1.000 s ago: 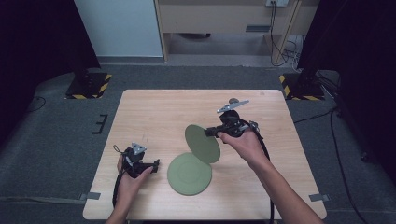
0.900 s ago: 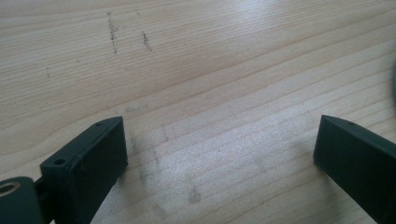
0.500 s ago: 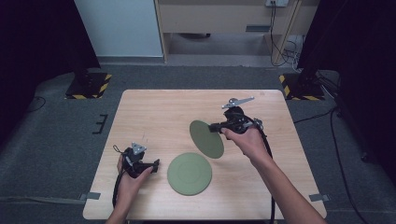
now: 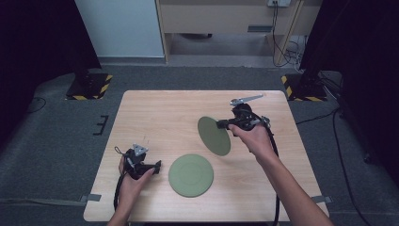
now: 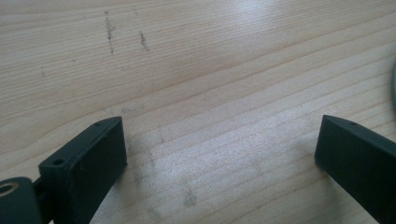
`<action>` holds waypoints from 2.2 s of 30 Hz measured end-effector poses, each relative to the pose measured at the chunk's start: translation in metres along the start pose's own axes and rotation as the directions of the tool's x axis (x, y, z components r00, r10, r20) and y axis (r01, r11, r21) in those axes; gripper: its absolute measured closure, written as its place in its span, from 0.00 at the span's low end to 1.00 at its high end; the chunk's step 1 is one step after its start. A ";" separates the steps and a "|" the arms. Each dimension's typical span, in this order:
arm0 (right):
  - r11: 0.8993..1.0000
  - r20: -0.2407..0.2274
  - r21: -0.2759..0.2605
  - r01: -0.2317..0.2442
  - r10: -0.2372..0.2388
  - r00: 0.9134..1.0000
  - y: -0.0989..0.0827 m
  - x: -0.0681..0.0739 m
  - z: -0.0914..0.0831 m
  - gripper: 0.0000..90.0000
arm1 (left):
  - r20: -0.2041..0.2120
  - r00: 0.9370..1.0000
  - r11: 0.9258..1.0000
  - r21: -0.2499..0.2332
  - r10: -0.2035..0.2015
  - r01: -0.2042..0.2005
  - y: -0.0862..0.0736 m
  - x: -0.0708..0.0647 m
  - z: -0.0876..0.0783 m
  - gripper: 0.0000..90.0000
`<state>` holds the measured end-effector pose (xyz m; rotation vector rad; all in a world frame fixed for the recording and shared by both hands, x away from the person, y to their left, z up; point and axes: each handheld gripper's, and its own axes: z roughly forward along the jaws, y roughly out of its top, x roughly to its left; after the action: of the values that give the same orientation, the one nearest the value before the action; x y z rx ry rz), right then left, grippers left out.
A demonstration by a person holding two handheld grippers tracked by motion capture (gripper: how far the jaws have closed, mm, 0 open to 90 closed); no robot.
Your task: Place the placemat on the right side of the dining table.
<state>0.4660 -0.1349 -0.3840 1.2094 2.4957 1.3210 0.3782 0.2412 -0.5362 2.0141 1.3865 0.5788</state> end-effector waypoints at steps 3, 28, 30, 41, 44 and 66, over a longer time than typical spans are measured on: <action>1.000 0.010 -0.008 -0.016 0.016 1.000 0.000 -0.005 -0.003 0.96 | -0.001 1.000 1.000 0.001 0.000 0.000 0.000 0.000 0.000 0.02; 0.996 0.123 -0.046 -0.072 0.078 0.989 0.013 -0.031 -0.003 0.96 | -0.001 1.000 1.000 0.002 -0.001 0.001 0.000 0.000 0.000 0.02; 0.996 0.130 -0.050 -0.078 0.084 0.988 0.014 -0.034 -0.002 0.96 | -0.001 1.000 1.000 0.001 -0.001 0.001 0.000 0.000 0.000 0.02; 0.991 0.183 -0.089 -0.101 0.116 0.976 0.017 -0.046 0.002 0.96 | -0.001 1.000 1.000 0.001 -0.001 0.001 0.000 0.000 0.000 0.01; 0.988 0.198 -0.099 -0.119 0.136 0.971 0.015 -0.054 0.002 0.96 | -0.001 1.000 1.000 0.001 -0.002 0.002 0.000 0.000 0.000 0.01; 0.971 0.237 -0.145 -0.191 0.222 0.946 -0.005 -0.086 -0.016 0.96 | -0.001 1.000 1.000 0.003 -0.002 0.002 0.000 0.000 0.000 0.01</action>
<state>0.5163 -0.2048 -0.4015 1.5372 2.1317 1.2474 0.3785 0.2410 -0.5362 2.0147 1.3900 0.5776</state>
